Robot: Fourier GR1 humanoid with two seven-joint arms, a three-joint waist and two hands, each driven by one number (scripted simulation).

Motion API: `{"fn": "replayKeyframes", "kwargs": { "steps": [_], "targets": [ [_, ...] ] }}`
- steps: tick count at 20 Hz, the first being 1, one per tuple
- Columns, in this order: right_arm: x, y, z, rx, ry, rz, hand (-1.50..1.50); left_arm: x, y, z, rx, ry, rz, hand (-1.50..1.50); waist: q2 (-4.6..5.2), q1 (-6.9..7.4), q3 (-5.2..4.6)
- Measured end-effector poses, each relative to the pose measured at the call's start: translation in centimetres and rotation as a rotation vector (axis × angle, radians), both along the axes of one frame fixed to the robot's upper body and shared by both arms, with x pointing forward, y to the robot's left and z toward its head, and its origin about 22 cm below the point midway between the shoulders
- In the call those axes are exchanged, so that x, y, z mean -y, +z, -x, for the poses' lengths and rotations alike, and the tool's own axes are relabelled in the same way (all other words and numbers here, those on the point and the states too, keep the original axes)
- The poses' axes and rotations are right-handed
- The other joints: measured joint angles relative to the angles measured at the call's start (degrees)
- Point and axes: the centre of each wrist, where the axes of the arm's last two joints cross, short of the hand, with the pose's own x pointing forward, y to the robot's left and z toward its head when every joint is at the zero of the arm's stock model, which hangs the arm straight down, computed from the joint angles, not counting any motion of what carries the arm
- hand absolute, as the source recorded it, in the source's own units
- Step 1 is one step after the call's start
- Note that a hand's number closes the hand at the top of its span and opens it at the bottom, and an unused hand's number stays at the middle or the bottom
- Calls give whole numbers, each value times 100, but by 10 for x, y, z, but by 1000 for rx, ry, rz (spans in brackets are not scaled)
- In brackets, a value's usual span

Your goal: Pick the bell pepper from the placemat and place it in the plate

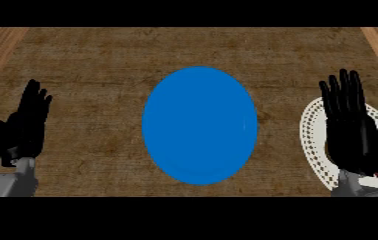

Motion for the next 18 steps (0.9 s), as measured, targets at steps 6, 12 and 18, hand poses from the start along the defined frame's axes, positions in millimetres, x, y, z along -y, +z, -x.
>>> {"fn": "replayKeyframes", "kwargs": {
  "steps": [6,12,18],
  "targets": [
    [69,64,-10,162,165,328,150,20,-32,15,-158,-103,32,0,-119,-202,65],
    [166,103,-3,246,-27,694,-150,54,-41,19,-197,-248,78,0,-127,-289,107],
    [249,89,26,327,-4,730,-150,75,-43,21,-219,-318,88,0,-155,-143,127]
  ]
}}
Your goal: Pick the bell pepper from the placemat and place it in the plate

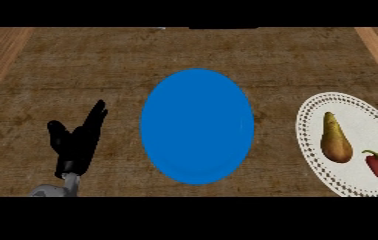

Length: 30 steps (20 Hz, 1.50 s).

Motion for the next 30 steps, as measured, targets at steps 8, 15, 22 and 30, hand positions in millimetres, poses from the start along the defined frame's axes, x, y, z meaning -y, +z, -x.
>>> {"fn": "replayKeyframes", "kwargs": {
  "steps": [8,15,22,30],
  "targets": [
    [43,31,29,-193,-48,368,-150,9,-2,3,-7,-17,-7,0,-18,50,-15],
    [38,37,33,-342,-8,661,-150,12,0,6,-17,-20,-5,0,-41,40,-27],
    [3,5,32,-403,14,778,-150,12,-1,9,-25,-20,0,0,-53,11,-33],
    [-23,-22,31,-472,-24,849,-150,13,1,9,-28,-23,5,0,-50,31,-31]
  ]
}}
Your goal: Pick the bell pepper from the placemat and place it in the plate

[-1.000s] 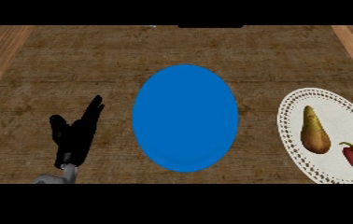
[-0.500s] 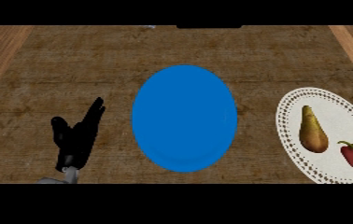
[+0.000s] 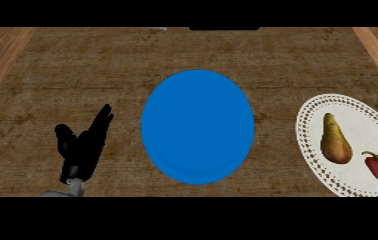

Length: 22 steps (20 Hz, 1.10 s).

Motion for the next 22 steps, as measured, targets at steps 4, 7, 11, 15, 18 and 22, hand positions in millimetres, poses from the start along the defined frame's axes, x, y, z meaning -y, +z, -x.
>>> {"fn": "replayKeyframes", "kwargs": {
  "steps": [4,7,11,15,18,22],
  "targets": [
    [-5,-18,3,-54,0,5,-150,5,-2,-3,2,-11,1,0,0,6,3],
    [-10,-23,5,-69,4,12,-150,3,-4,-2,8,-9,3,0,-6,1,7],
    [-17,-36,9,-63,-1,28,-150,2,-4,-3,8,-11,11,0,-11,3,10],
    [-24,-48,10,-48,-31,83,-150,2,-6,-3,15,-20,9,0,-12,7,12],
    [-27,-52,7,-39,-56,109,-150,6,-6,-5,12,-18,14,0,-11,11,13],
    [-35,-60,5,-42,-66,137,-150,2,-4,-1,9,-13,8,0,-9,15,9]
  ]
}}
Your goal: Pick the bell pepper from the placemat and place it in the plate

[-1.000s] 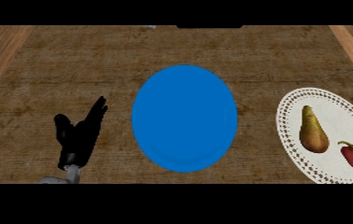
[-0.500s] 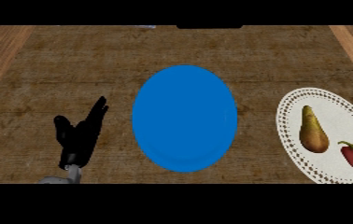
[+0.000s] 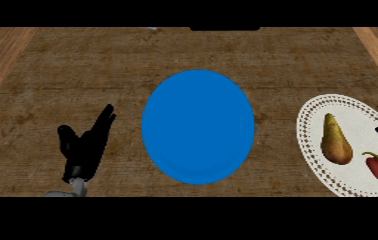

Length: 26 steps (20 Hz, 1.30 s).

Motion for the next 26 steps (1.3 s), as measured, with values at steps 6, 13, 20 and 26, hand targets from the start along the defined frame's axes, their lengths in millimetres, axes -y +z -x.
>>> {"fn": "replayKeyframes", "kwargs": {
  "steps": [6,13,20,26],
  "targets": [
    [1,-8,-15,-32,-4,18,-150,-2,-1,-1,0,-6,1,0,5,13,1],
    [1,-31,-19,-54,60,117,150,7,2,-4,-6,3,-3,0,5,25,-4],
    [3,-38,-30,14,95,150,150,2,2,2,-1,3,-6,0,-6,20,-28],
    [-64,-59,-30,98,85,93,150,-4,3,3,-2,8,-3,0,-78,-75,-174]
  ]
}}
